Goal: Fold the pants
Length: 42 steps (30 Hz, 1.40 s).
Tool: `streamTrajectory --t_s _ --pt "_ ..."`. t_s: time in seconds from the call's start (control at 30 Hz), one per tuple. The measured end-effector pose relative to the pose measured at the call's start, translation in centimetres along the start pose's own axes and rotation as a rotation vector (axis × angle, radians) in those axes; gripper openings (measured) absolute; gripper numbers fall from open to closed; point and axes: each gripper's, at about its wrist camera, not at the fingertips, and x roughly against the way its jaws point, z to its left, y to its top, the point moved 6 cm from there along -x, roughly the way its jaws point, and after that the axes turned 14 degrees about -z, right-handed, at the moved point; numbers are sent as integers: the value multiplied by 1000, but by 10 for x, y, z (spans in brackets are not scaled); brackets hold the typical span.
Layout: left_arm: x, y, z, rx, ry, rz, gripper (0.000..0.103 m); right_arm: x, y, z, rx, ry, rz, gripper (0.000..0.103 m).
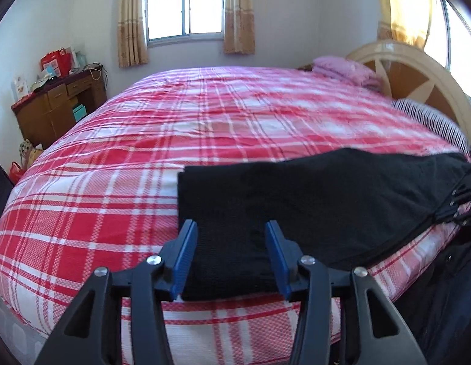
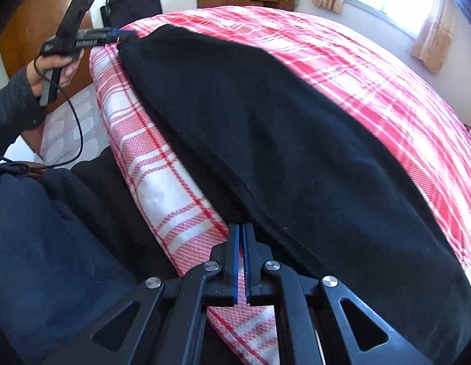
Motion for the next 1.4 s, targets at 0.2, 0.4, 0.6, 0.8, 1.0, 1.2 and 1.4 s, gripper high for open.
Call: streamTrajectory --t_s 0.2,0.4,0.6,0.8,1.0,1.2,1.4 --pt "4 15 -31 -44 -42 -13 49 28 -9 -22 -77 -59 -27 39" --pt "1 47 -91 -88 -185 -41 58 85 -30 -67 -223 -167 -80 53" --pt "-23 65 -184 -173 -358 -30 58 169 -62 -147 -478 -409 -173 53" --pt "-37 60 -300 -286 -557 24 58 240 -103 -203 -696 -609 -229 53" --pt "-37 26 -392 -440 -694 100 49 269 -125 -230 -760 -677 -257 53" --pt "-41 -1 -405 -520 -675 144 39 278 -144 -247 -792 -703 -257 53" --pt "-44 -5 -404 -518 -652 138 39 289 -169 -267 -893 -741 -242 53"
